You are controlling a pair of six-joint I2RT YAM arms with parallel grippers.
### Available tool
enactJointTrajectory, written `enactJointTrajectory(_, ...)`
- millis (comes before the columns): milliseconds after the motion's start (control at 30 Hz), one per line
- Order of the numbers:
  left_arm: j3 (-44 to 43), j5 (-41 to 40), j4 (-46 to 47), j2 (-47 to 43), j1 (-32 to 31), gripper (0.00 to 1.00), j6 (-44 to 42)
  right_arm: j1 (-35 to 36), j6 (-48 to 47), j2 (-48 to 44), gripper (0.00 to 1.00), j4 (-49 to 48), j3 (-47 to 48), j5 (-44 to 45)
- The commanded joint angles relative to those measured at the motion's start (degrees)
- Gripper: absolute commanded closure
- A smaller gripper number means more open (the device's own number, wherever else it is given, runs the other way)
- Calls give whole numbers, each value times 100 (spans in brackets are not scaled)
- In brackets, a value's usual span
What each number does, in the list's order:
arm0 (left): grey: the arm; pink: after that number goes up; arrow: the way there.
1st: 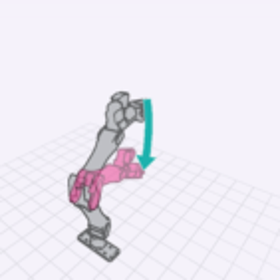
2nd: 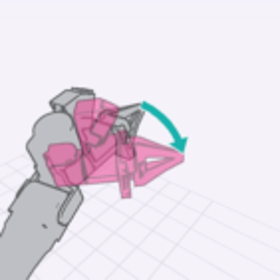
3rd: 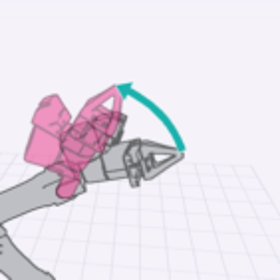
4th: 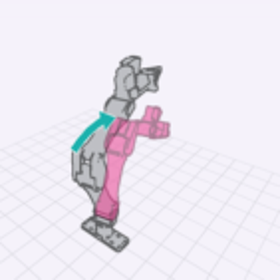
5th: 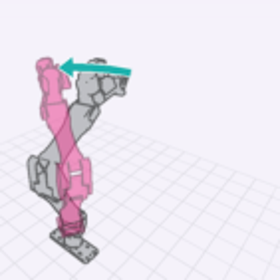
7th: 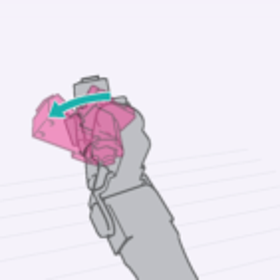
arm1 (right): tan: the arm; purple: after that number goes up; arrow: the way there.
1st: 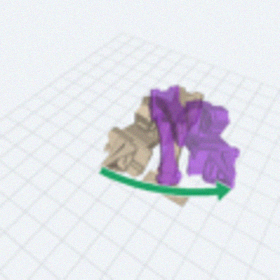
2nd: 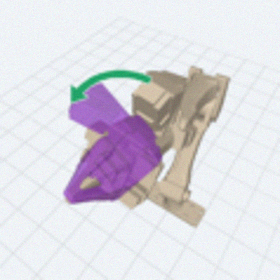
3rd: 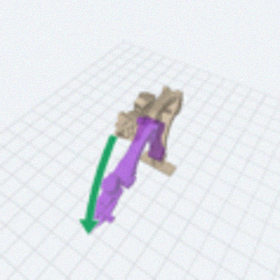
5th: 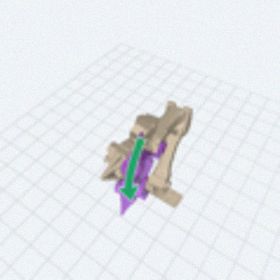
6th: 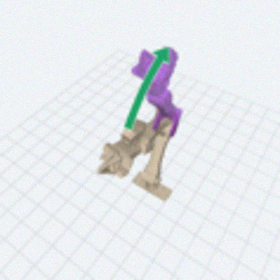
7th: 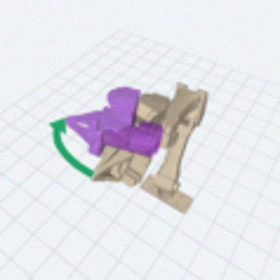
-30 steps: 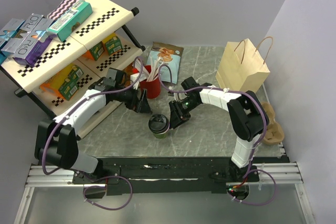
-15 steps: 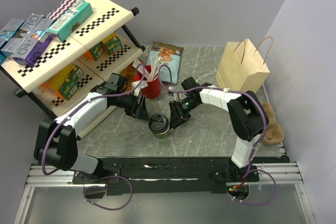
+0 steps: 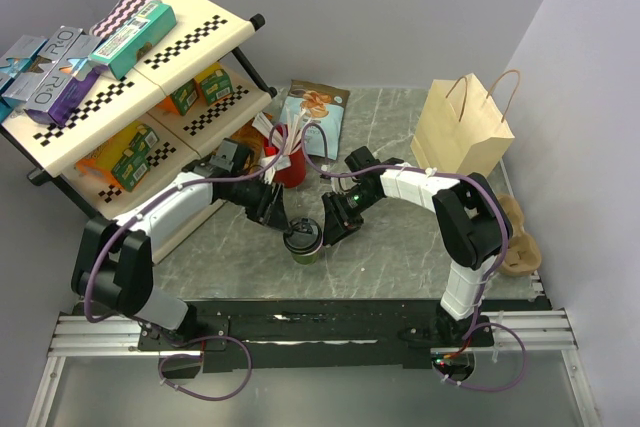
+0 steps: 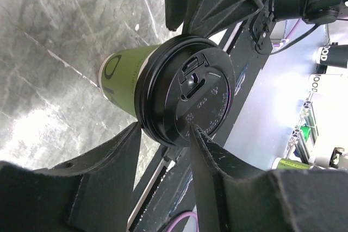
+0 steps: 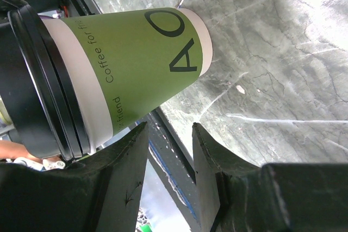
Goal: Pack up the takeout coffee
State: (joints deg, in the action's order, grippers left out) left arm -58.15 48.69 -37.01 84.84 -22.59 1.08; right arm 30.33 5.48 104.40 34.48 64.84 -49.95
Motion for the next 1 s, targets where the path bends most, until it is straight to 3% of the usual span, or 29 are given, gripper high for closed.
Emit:
enactJointTrajectory(0, -249, 168, 133, -2, -96, 54, -3, -35, 24, 63, 55, -38, 169, -23)
enactJointTrajectory(733, -223, -158, 107, 138, -246, 53, -240, -106, 68, 54, 53, 58, 318, 73)
enactJointTrajectory(967, -223, -184, 28, 147, -255, 52, -337, -606, -441, -191, 32, 874, 784, 618)
